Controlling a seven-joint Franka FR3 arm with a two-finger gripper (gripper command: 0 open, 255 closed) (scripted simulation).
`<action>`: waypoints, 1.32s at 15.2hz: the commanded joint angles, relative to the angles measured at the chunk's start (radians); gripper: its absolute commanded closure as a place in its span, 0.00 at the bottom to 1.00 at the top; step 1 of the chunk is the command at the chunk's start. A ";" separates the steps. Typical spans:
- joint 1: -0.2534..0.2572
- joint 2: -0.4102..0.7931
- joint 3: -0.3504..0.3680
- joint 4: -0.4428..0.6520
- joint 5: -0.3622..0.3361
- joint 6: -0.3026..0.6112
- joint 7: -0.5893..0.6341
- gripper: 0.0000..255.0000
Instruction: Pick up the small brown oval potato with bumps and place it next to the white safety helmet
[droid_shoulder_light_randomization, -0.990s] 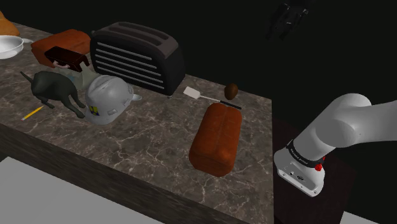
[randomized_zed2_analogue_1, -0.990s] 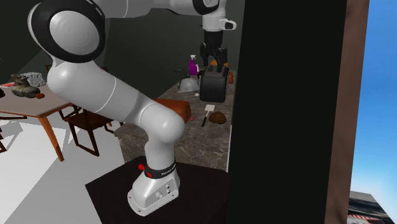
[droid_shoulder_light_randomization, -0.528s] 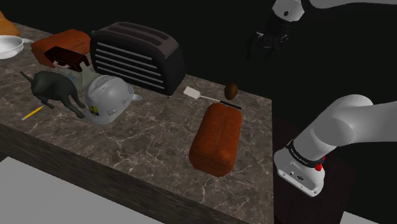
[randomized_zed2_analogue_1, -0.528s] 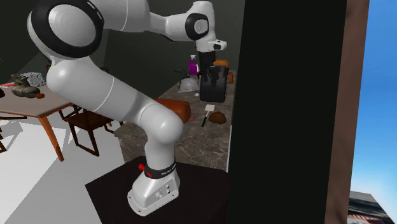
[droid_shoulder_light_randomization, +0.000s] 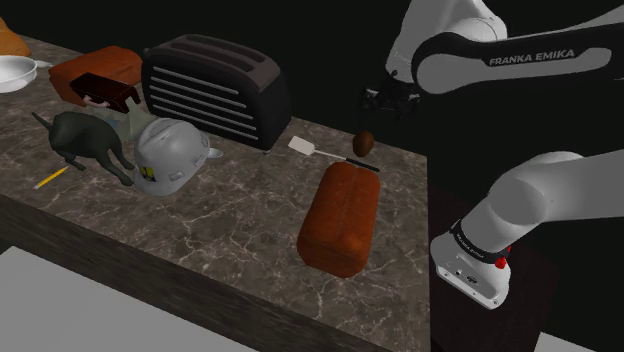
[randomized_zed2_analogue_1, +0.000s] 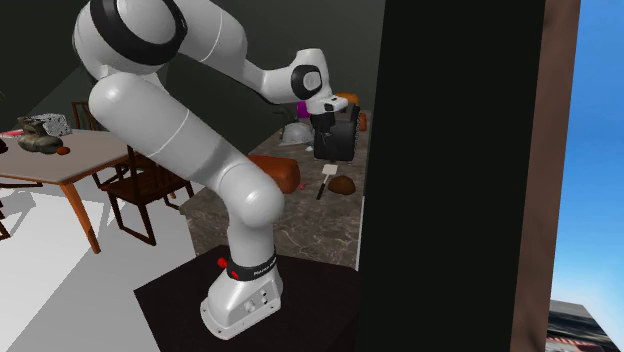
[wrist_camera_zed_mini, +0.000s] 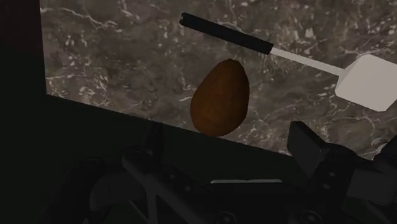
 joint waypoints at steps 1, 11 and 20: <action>-0.045 0.061 0.077 -0.016 -0.015 0.073 0.122 0.00; -0.236 0.286 0.287 -0.034 -0.143 0.286 0.424 0.00; -0.265 0.321 0.306 -0.044 -0.172 0.330 0.445 0.00</action>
